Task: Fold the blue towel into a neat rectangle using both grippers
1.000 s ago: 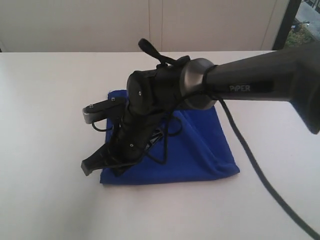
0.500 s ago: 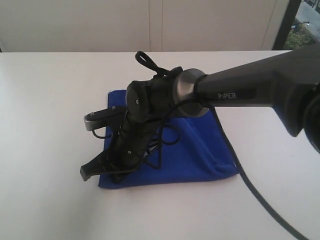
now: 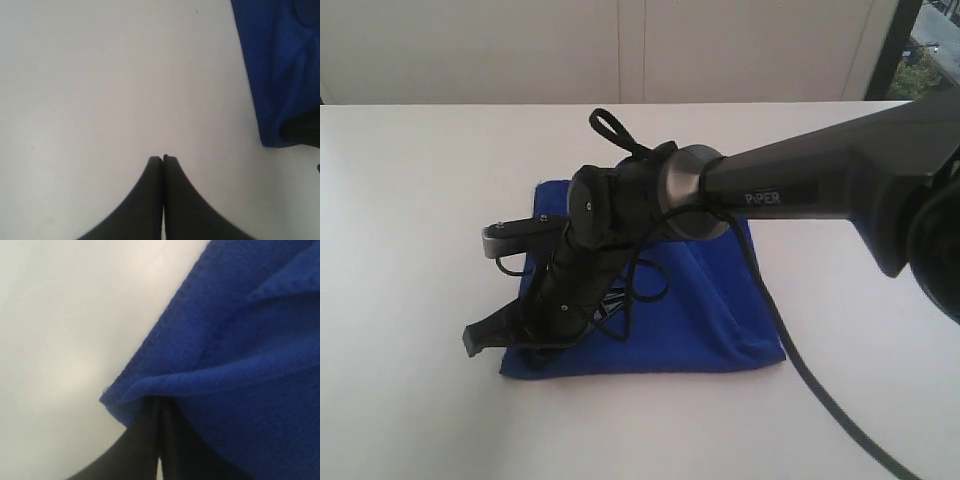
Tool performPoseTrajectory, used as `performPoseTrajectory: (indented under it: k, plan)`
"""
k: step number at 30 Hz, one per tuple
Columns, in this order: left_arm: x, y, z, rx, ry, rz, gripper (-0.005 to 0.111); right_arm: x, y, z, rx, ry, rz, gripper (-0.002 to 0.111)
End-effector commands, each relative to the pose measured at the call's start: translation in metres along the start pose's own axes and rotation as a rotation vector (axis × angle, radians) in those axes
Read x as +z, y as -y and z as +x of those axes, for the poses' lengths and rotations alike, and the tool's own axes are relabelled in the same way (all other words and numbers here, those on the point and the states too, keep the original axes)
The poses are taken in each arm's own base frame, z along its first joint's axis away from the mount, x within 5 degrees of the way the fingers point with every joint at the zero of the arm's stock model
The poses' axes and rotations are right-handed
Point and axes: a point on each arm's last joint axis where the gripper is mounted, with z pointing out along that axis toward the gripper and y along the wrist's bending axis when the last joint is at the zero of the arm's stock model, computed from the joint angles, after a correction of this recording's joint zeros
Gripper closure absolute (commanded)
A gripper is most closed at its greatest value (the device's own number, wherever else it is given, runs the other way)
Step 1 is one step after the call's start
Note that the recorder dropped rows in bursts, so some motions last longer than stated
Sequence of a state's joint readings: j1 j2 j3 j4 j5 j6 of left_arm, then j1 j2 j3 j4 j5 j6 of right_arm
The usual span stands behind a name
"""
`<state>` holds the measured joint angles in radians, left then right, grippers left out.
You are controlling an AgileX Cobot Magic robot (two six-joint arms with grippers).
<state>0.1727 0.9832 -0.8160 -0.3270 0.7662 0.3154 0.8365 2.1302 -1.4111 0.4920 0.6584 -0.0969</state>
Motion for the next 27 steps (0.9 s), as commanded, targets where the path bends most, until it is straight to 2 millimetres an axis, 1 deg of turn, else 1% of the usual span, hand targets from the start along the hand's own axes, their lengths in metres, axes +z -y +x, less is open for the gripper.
performPoseTrajectory:
  k: [1,5,7,9,15,19,22,24,27]
  plan:
    - [-0.001,0.003,0.002,-0.003,-0.001,0.014,0.107,0.012,0.003,0.004,-0.006,-0.023,0.009,0.108]
    - [-0.001,0.003,0.002,-0.003,-0.001,0.014,0.107,0.009,0.002,0.003,-0.008,-0.015,0.007,0.108]
    - [-0.001,0.003,0.002,-0.003,-0.001,0.014,0.107,0.001,0.001,0.001,-0.008,0.000,0.003,0.108]
    - [-0.001,0.003,0.002,-0.003,-0.001,0.014,0.107,-0.011,0.001,-0.003,0.000,0.031,-0.003,0.108]
    - [-0.001,0.003,0.002,-0.003,-0.001,0.014,0.107,-0.066,0.008,-0.017,0.024,0.148,-0.016,0.108]
    - [-0.001,0.003,0.002,-0.003,-0.001,0.014,0.107,-0.102,0.021,-0.021,0.044,0.195,-0.007,0.108]
    - [-0.001,0.003,0.002,-0.003,-0.001,0.014,0.107,-0.130,0.037,-0.022,0.050,0.231,0.025,0.108]
    - [-0.001,0.003,0.002,-0.003,-0.001,0.014,0.107,-0.150,0.052,-0.023,0.061,0.263,0.059,0.108]
    - [-0.001,0.003,0.002,-0.003,-0.001,0.014,0.107,-0.172,0.073,-0.023,0.082,0.306,0.107,0.108]
